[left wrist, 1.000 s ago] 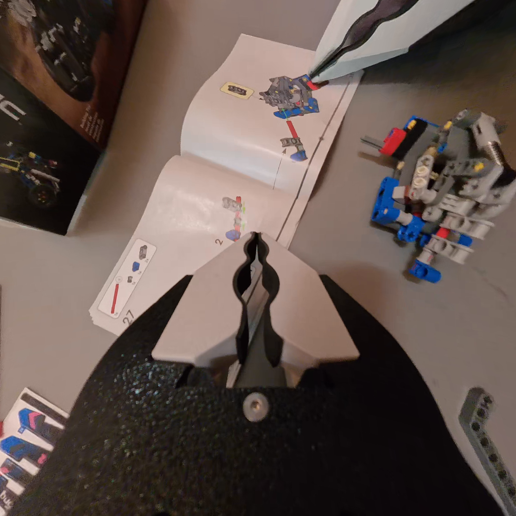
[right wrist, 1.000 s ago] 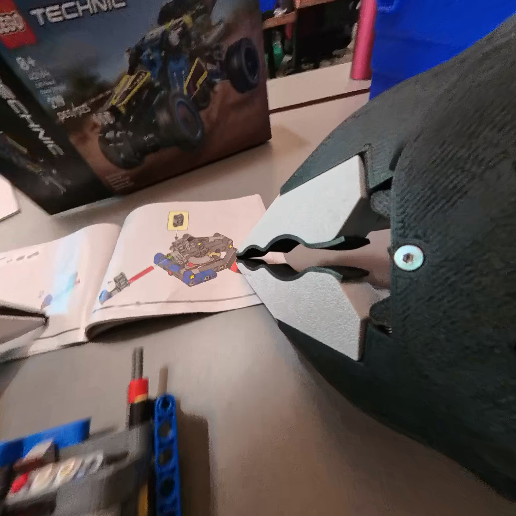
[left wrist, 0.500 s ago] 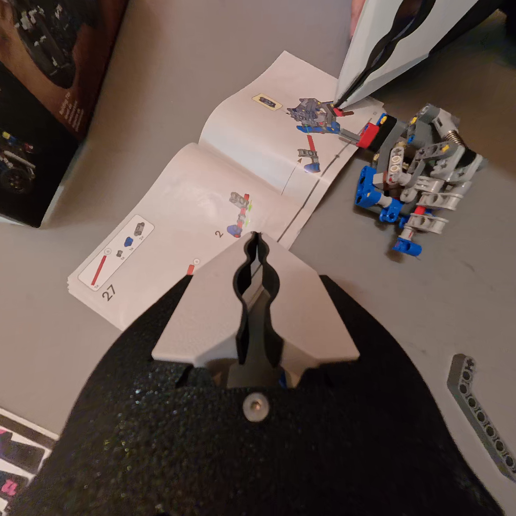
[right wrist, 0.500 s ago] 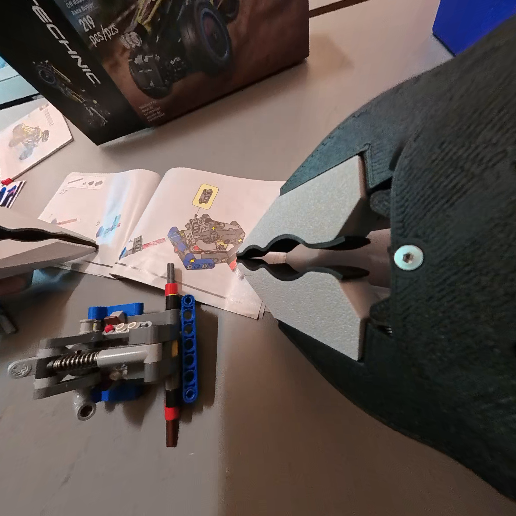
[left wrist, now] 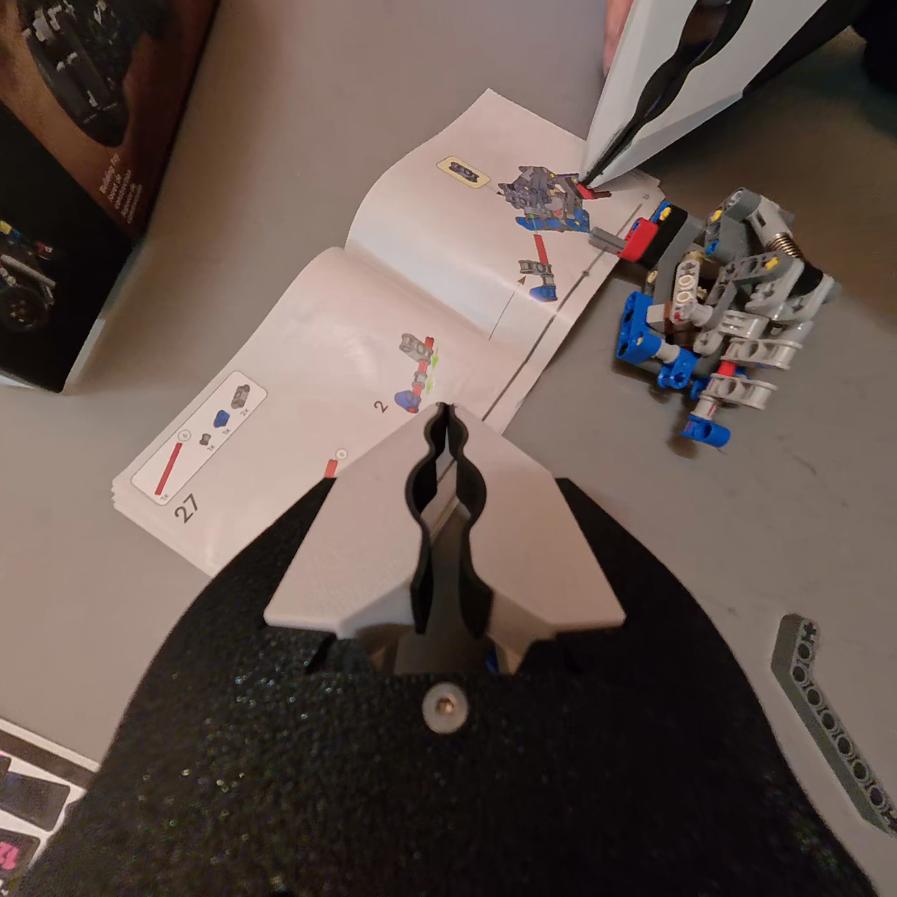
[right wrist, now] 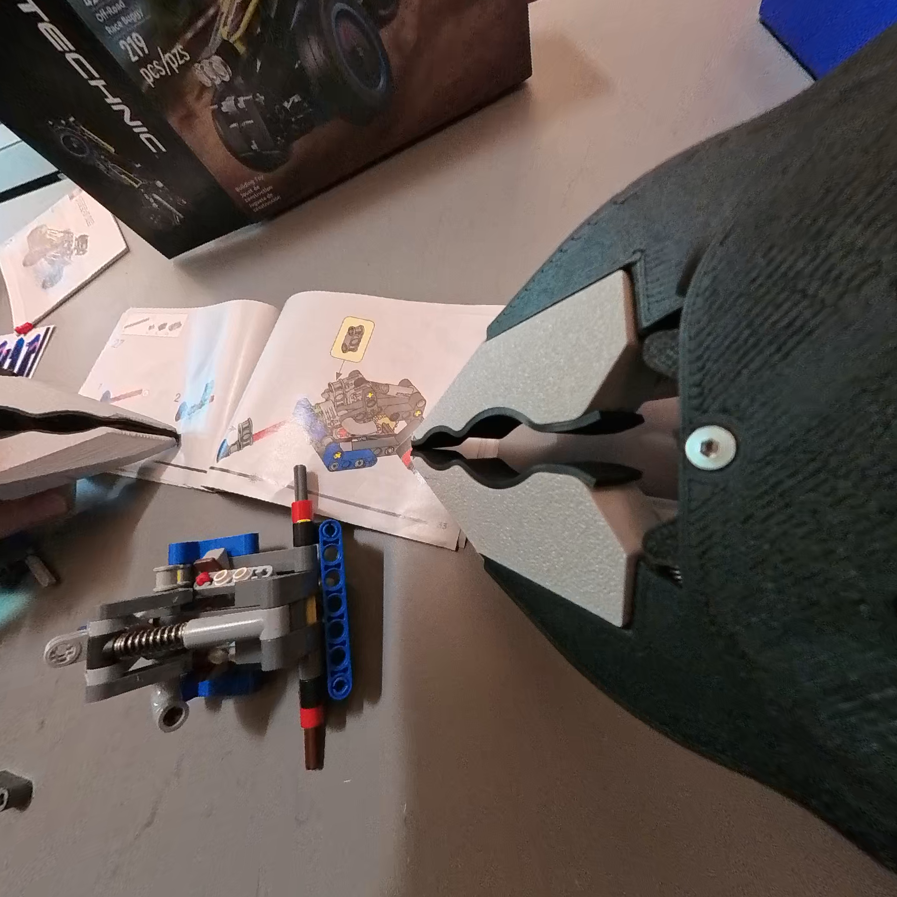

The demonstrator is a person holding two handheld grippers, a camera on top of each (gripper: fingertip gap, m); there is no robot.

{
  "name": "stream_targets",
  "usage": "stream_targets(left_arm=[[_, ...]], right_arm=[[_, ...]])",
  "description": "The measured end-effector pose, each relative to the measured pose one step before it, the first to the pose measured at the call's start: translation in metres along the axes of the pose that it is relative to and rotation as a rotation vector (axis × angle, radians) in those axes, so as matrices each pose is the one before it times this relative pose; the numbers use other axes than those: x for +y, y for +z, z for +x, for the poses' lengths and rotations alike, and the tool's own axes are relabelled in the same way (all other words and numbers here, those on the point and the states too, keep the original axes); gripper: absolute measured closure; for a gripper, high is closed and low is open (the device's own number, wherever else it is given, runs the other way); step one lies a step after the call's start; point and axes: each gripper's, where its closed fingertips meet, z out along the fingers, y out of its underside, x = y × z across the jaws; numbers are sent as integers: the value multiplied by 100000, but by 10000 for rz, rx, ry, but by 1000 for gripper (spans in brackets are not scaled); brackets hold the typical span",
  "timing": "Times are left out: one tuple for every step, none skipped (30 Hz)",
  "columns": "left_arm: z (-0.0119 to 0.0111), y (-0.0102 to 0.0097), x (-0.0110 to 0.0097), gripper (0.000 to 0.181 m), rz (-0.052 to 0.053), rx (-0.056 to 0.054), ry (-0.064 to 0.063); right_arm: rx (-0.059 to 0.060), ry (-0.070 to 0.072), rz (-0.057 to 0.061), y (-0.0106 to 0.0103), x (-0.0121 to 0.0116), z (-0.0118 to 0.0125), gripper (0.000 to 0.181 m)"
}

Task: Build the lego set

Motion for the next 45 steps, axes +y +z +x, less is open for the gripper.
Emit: stream_targets(left_arm=[[0, -6, 4, 181, 1, 2, -4], [2, 5, 6, 181, 1, 7, -10], [7, 0, -1, 181, 1, 2, -5], [-2, -5, -7, 181, 0, -9, 7], [3, 4, 0, 181, 0, -12, 11], [-9, 4, -5, 181, 0, -1, 0], [-3, 3, 0, 181, 3, 33, -42], [2, 0, 2, 181, 6, 72, -92], [1, -3, -4, 181, 5, 54, -67], [3, 0, 0, 181, 0, 1, -2], [10, -1, 0, 181, -1, -29, 39], [0, 0, 0, 181, -2, -40, 52], [11, 2, 0, 181, -2, -43, 51], [4, 2, 12, 181, -2, -46, 46], [2, 5, -5, 181, -3, -46, 46], [5, -5, -1, 181, -2, -27, 31], [3, 0, 0, 181, 0, 1, -2], [1, -6, -8, 181, 0, 0, -1], [-5, 2, 0, 181, 0, -12, 3], [12, -2, -7, 181, -1, -23, -2], [-4, 0, 5, 181, -1, -30, 16], [5, -1, -6, 181, -1, -24, 27], [-3, -3, 5, 181, -1, -11, 13], [-4, 2, 0, 181, 0, -10, 7], [3, -4, -7, 181, 0, -18, 2], [12, 4, 0, 181, -1, -22, 0], [-6, -4, -6, 181, -1, -20, 9], [2, -2, 5, 181, -1, -15, 18], [-8, -3, 5, 181, -1, -13, 16], [6, -2, 5, 181, -1, -13, 16], [2, 9, -4, 181, -2, -21, 25], [-1, -5, -2, 181, -2, -36, 42], [-3, 3, 5, 181, -3, -49, 58], [4, -3, -2, 181, -4, -52, 63], [-3, 1, 4, 181, -3, -43, 51], [3, 0, 3, 181, -2, -35, 38], [-1, 4, 0, 181, -3, -33, 36], [-4, -4, -7, 181, -3, -28, 30], [0, -3, 3, 181, 0, -16, 18], [-8, 7, 7, 181, 0, -4, 3], [11, 1, -1, 181, 0, -2, 1], [-4, 0, 0, 181, 0, -2, 2], [-1, 0, 0, 181, 0, -1, 1], [-12, -1, 0, 181, 0, 1, -2], [8, 0, -1, 181, 0, 3, -5]], right_arm=[[-10, 10, -2, 2, -3, 3, 181], [-4, 5, -1, -1, 1, -9, 181], [3, -2, 0, 0, 0, 6, 181], [1, 1, 0, 0, 1, 1, 181], [-1, 13, -3, 6, 3, 0, 181], [-7, 14, -3, -1, 12, -1, 181], [-19, 17, -3, 10, 1, 5, 181], [-38, 40, -6, 9, 17, -9, 181], [-37, 42, -6, 2, 9, -6, 181], [-2, 5, -2, 1, -7, 9, 181], [14, -17, 2, -2, -1, -1, 181], [4, -2, 1, 1, -1, 7, 181], [-8, 16, -2, 1, -3, 1, 181], [-4, 18, -7, 12, 5, 4, 181], [8, 17, -8, 3, 13, 20, 181], [13, 10, -7, 3, 4, 13, 181], [6, 8, -5, -2, -7, 8, 181], [0, 9, -1, 0, 5, 3, 181], [2, 4, -1, 0, 5, 9, 181], [3, 1, 0, 0, -1, 4, 181], [8, 5, -3, 6, -2, 9, 181], [8, 2, -2, -8, -7, 4, 181], [-1, 4, 1, 1, 2, 6, 181], [-6, 13, -1, 8, 3, 3, 181], [2, 1, 0, -6, -8, 5, 181], [6, -11, 1, -2, 5, -7, 181], [3, -3, 1, 1, -1, 6, 181], [-5, 10, 0, 2, -10, 1, 181], [-11, 24, -2, 2, 5, 9, 181], [1, 5, -1, 8, -1, 8, 181], [26, -27, 4, -9, -5, 1, 181], [30, -29, 3, -4, 0, -3, 181], [18, -12, 0, 4, -4, 3, 181], [7, 3, -4, -3, 6, 7, 181], [-7, 12, 0, 3, -6, 5, 181], [-14, 22, -2, 2, 5, 7, 181], [-1, 4, -1, -1, 1, -3, 181], [18, -19, 3, -1, -2, 6, 181], [24, -23, 4, -2, -11, -1, 181], [18, -17, 3, -1, -2, 5, 181], [13, -10, 2, -8, -4, 5, 181], [14, -15, 2, -1, 2, 7, 181], [16, -17, 3, -2, -2, 2, 181], [10, -11, 1, -1, -13, -5, 181], [1, -1, 0, -8, 5, 0, 181]])
